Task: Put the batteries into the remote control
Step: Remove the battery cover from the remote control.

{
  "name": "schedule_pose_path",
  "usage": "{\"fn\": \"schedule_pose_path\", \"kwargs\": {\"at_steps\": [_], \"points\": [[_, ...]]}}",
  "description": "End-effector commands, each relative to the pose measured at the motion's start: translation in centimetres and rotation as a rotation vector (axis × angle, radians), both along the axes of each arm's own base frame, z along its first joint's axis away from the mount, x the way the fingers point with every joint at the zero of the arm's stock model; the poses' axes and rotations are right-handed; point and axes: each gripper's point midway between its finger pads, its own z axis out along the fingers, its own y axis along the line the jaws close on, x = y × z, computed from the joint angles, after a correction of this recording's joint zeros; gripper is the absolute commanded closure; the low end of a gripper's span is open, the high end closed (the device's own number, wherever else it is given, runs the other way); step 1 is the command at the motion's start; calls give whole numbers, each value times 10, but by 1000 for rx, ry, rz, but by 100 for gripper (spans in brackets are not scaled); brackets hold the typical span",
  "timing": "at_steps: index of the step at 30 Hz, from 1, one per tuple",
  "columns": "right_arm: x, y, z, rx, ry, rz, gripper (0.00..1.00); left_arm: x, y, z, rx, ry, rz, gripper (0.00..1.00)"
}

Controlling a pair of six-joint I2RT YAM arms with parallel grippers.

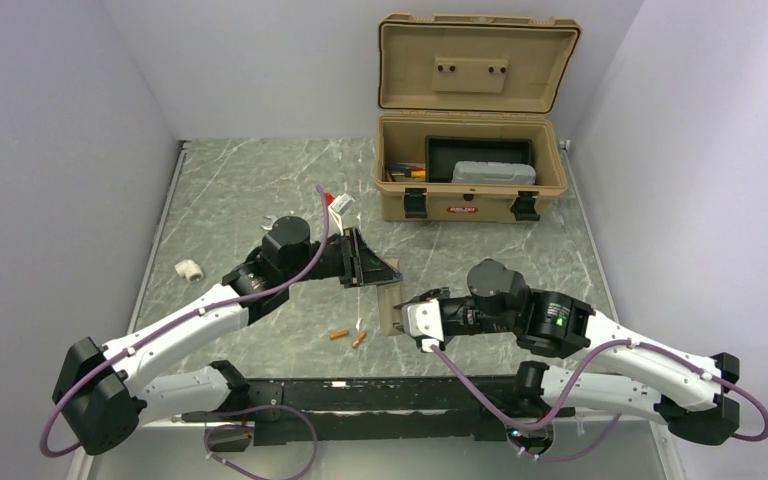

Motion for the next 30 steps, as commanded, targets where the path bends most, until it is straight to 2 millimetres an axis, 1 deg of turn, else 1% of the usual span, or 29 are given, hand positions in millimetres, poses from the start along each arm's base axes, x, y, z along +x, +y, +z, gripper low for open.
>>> {"fn": "schedule_pose_path", "kwargs": {"at_steps": [1, 5, 14, 17, 21, 25, 30], "points": [[4, 4, 12, 50, -54, -1, 60, -1, -1, 33, -78, -74, 0, 100], [6, 4, 12, 54, -70, -9, 60, -1, -2, 33, -87, -62, 2, 100], [6, 3, 5, 28, -78, -6, 59, -1, -3, 30, -112, -25, 0, 100], [9, 2, 2, 13, -92, -15, 59, -2, -4, 30, -118, -23, -7, 100], [17, -3, -2, -15, -133, -47, 60, -3, -5, 31, -122, -20, -14, 100], [27, -7, 7, 3, -185, -94, 60, -3, -5, 29, -117, -19, -18, 100], [34, -9, 23, 40, -222, -132, 60, -3, -5, 23, -94, -15, -22, 100]]}}
